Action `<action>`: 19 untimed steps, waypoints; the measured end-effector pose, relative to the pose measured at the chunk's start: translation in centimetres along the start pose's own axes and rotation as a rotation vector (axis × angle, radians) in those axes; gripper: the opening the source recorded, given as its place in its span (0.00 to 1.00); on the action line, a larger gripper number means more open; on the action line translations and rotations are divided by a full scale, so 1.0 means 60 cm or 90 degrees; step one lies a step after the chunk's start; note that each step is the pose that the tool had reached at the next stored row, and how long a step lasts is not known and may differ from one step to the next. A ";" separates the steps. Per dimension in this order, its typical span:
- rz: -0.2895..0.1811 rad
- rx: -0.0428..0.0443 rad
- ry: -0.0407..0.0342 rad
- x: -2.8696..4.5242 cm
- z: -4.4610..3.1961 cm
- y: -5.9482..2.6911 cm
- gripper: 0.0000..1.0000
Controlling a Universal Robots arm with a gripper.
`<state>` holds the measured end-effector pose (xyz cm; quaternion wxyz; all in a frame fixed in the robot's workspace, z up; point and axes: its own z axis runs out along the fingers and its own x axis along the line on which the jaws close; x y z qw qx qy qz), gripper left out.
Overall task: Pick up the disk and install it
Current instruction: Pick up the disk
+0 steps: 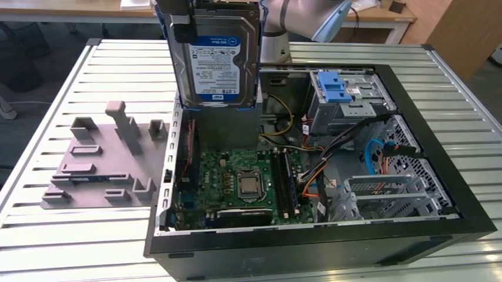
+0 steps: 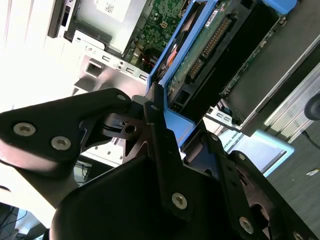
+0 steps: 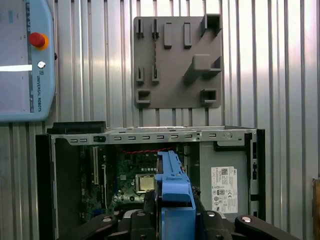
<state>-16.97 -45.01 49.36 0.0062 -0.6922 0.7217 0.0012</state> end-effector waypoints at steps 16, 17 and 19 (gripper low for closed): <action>0.000 0.0000 0.0000 -0.001 0.000 -0.016 0.36; 0.000 0.0000 0.0000 -0.001 0.000 -0.017 0.36; 0.000 0.0000 0.0000 -0.001 0.000 -0.021 0.36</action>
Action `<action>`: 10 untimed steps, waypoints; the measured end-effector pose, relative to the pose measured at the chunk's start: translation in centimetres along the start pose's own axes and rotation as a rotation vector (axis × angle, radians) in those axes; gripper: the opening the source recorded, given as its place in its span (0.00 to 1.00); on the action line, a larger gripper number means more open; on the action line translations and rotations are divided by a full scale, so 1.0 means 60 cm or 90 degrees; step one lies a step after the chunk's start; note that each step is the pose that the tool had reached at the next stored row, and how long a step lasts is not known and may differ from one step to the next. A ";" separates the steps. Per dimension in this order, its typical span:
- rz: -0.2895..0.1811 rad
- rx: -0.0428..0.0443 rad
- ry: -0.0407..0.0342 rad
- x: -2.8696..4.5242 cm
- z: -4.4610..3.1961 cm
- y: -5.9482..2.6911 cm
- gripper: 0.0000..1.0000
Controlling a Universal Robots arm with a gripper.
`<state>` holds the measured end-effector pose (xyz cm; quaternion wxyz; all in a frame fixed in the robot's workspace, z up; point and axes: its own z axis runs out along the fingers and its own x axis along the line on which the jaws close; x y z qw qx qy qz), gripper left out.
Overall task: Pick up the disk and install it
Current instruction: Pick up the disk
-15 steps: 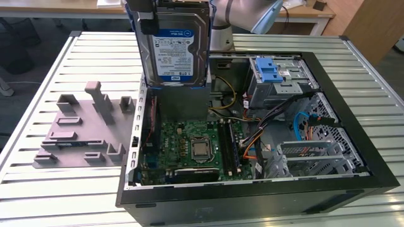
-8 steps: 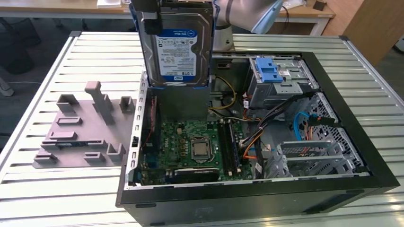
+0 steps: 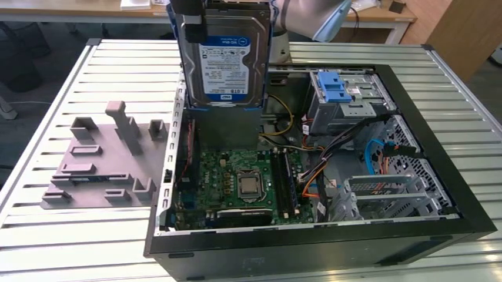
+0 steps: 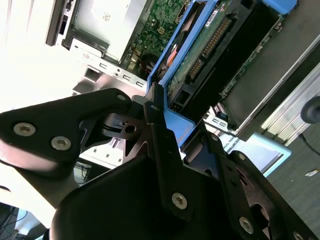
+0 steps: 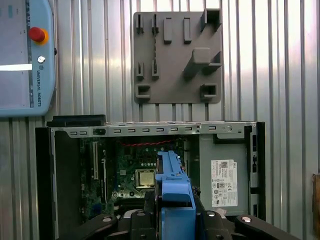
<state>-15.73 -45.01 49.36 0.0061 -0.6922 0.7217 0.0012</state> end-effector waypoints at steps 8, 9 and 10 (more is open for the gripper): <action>0.000 0.0000 0.0000 -0.001 0.000 -0.018 0.36; 0.000 0.0000 -0.0001 -0.001 0.000 -0.021 0.36; 0.000 0.0000 -0.0001 -0.001 0.000 -0.024 0.36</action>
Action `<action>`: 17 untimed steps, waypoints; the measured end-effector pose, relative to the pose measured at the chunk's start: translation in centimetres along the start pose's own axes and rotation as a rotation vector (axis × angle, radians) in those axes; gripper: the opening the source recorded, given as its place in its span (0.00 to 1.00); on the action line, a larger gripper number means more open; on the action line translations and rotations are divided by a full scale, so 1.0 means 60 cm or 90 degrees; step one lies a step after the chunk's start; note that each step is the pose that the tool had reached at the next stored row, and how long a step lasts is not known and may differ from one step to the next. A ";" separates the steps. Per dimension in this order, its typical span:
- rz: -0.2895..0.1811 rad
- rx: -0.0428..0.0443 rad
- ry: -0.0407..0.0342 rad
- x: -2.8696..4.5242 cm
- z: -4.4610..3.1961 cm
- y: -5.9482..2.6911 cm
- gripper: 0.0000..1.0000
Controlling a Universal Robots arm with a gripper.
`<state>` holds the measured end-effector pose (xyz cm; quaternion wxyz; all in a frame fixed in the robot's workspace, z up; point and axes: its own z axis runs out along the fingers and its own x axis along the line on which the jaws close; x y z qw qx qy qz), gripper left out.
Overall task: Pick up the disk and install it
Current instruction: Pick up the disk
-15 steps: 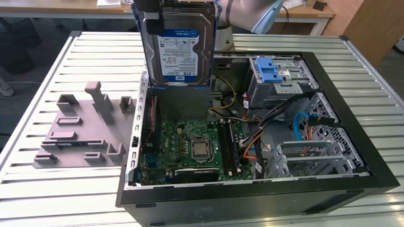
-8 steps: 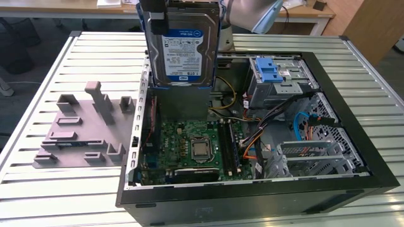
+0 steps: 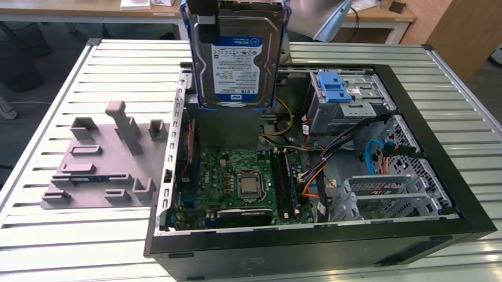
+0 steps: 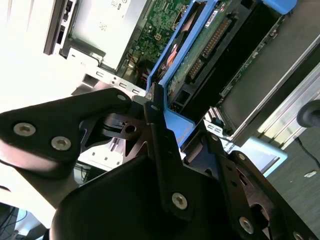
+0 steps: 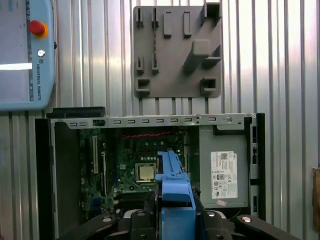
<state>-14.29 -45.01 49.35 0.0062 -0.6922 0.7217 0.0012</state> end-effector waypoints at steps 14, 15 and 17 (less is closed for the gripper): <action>0.000 0.0000 0.0001 0.007 0.003 -0.039 0.36; 0.000 0.0000 0.0001 0.007 0.003 -0.039 0.36; 0.000 0.0000 0.0001 0.007 0.003 -0.039 0.36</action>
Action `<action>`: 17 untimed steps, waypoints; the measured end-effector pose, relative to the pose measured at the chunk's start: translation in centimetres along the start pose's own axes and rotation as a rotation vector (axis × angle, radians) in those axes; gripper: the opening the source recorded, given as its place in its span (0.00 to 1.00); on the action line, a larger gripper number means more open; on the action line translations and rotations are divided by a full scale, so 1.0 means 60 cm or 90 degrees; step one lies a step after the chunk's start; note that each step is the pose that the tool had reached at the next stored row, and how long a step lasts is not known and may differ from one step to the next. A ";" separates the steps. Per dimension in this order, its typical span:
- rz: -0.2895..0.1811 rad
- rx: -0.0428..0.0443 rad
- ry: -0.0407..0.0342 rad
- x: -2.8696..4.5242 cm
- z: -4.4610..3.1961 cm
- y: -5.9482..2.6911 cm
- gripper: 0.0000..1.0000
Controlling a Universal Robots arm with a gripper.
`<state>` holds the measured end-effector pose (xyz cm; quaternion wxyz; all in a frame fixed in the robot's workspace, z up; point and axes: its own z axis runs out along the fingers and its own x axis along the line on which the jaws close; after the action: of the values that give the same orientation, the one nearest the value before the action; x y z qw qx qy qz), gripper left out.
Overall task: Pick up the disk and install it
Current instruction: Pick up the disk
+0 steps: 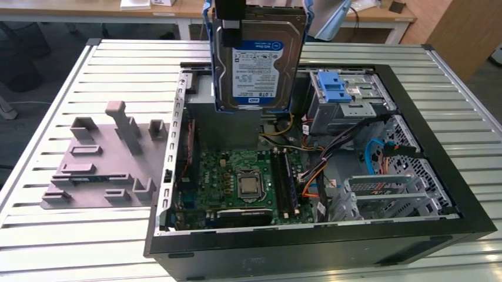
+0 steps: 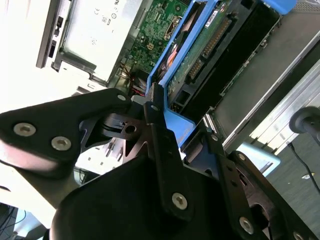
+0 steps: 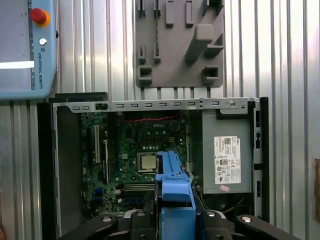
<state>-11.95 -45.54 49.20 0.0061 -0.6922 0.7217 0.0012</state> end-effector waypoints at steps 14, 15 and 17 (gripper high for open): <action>0.000 0.0000 0.0000 -0.001 0.001 -0.030 0.36; 0.000 0.0000 0.0000 -0.001 0.001 -0.031 0.36; 0.000 0.0000 0.0000 0.003 0.002 -0.031 0.36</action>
<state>-10.07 -45.77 49.09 0.0061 -0.6922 0.7217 0.0012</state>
